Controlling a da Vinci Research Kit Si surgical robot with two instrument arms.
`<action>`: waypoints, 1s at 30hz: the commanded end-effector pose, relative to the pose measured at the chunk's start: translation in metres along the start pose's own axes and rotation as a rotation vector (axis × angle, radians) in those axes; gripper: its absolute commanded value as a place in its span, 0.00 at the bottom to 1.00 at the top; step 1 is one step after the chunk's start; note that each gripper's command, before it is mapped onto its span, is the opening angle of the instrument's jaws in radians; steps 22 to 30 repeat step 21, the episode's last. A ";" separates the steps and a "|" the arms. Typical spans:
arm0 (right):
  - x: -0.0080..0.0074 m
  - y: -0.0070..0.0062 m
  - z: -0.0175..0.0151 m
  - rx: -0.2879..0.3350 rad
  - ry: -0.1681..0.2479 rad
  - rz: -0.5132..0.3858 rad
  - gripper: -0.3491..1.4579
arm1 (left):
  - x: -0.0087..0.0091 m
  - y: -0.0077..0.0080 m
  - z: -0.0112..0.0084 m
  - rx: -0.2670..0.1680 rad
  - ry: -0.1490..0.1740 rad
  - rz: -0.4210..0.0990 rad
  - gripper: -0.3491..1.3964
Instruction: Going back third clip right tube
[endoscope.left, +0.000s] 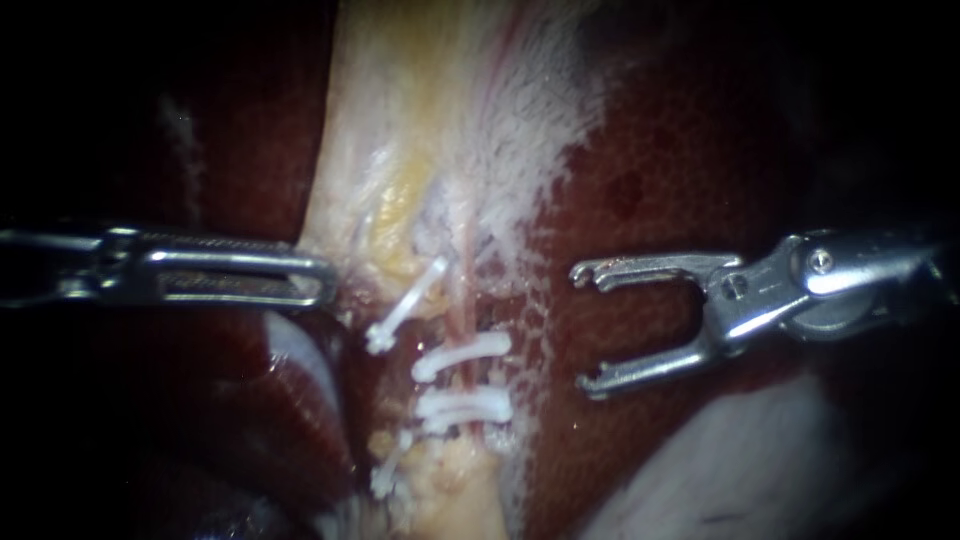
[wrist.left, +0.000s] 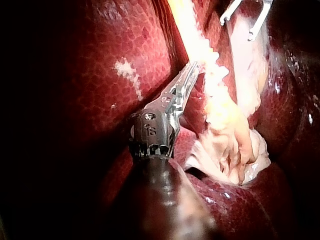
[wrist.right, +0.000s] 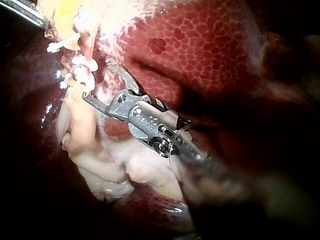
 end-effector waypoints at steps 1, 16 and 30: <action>0.0000 0.0000 0.0000 0.000 0.000 0.000 0.52 | 0.0001 -0.0001 0.0002 0.006 0.002 0.003 0.00; 0.0000 -0.0001 -0.0002 -0.003 0.000 0.000 0.52 | 0.0002 -0.0005 0.0004 0.012 0.007 0.004 0.00; 0.0000 -0.0001 -0.0002 -0.002 0.000 0.000 0.52 | 0.0002 -0.0004 0.0004 0.012 0.008 -0.002 0.00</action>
